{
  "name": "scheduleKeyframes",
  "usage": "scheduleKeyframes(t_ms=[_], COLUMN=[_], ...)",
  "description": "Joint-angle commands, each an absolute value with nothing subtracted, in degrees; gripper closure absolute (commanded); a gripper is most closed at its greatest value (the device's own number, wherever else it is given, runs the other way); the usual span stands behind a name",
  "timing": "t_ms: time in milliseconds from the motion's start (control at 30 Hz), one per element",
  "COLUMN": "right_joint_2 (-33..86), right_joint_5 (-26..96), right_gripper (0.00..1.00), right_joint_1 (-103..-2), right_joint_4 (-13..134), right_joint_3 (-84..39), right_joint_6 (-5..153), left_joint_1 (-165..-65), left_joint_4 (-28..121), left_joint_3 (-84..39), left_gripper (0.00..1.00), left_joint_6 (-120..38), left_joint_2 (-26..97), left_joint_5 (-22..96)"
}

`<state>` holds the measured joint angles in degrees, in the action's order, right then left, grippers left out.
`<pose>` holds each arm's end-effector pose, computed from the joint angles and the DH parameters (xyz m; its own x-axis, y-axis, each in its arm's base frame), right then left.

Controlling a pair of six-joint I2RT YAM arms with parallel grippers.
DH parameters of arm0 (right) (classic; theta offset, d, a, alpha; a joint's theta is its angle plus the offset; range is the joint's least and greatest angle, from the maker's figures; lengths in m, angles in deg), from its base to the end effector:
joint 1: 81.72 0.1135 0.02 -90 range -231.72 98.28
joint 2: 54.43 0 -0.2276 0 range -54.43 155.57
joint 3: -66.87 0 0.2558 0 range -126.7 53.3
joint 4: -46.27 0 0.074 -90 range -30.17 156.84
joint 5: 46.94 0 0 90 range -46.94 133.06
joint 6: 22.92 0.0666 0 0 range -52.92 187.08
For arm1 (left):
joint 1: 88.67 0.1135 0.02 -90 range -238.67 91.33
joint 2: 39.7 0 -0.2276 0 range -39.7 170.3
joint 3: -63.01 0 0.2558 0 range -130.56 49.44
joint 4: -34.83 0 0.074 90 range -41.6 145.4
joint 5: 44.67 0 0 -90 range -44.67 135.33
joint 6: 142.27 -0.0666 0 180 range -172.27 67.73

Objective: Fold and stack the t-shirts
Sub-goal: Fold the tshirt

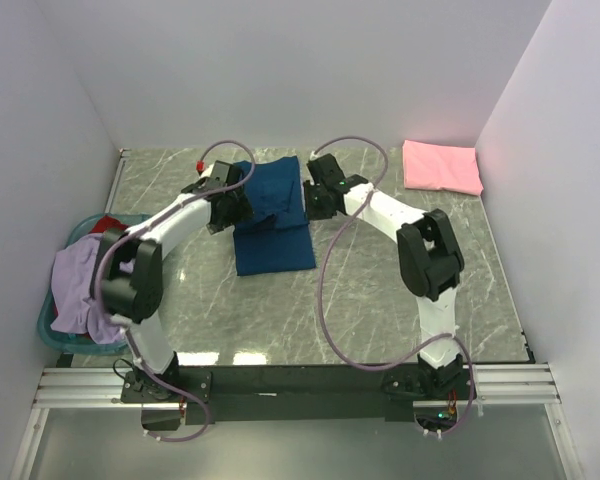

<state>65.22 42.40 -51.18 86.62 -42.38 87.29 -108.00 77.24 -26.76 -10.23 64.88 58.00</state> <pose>0.4071 0.2411 0.1562 -0.8036 -0.0730 -0.5907 -0.2523 0.9407 0.2269 0.3821 -0.1186 0.1515 -0.7304 -0.4361 -0.5256 -0.3746 0.8993 -0.2256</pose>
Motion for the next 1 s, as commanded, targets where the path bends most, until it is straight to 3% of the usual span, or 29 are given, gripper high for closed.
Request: scheduleKeyframes(t_ms=[0, 133, 233, 267, 367, 467, 767, 967], right_joint_2=[55.7, 53.41, 54.46, 54.98, 57.53, 60.43, 69.75, 75.11], right_joint_5=[41.93, 35.16, 32.09, 31.99, 31.55, 30.24, 29.79, 36.55], right_gripper=[0.67, 0.67, 0.68, 0.68, 0.71, 0.76, 0.8, 0.8], right_joint_1=[-50.61, -49.04, -46.93, -46.4, -45.43, -45.34, -45.07, -47.18], right_joint_4=[80.24, 75.14, 72.5, 71.45, 68.55, 65.48, 64.76, 68.09], right_joint_3=[-38.03, -32.49, -31.17, -31.07, -30.55, -30.63, -37.13, -47.32], right_joint_6=[89.23, 90.37, 90.99, 91.25, 92.22, 93.71, 94.15, 92.49], left_joint_1=[-110.98, -114.94, -117.66, -118.11, -118.9, -118.9, -119.34, -119.78], left_joint_4=[77.66, 76.79, 74.95, 74.33, 73.02, 72.39, 74.24, 75.99], left_joint_3=[-24.22, -19.21, -14.47, -13.84, -12.43, -12.61, -11.73, -10.32], left_gripper=[0.22, 0.29, 0.49, 0.61, 0.79, 0.88, 0.89, 0.89], left_joint_6=[-7.54, -5.25, -3.85, -3.49, -2.7, -2.7, -2.96, -4.1], left_joint_2=[54.97, 50.66, 50.3, 50.65, 53.37, 57.23, 63.05, 63.4], left_joint_5=[62.11, 61.33, 57.82, 56.94, 54.13, 51.32, 46.92, 45.86])
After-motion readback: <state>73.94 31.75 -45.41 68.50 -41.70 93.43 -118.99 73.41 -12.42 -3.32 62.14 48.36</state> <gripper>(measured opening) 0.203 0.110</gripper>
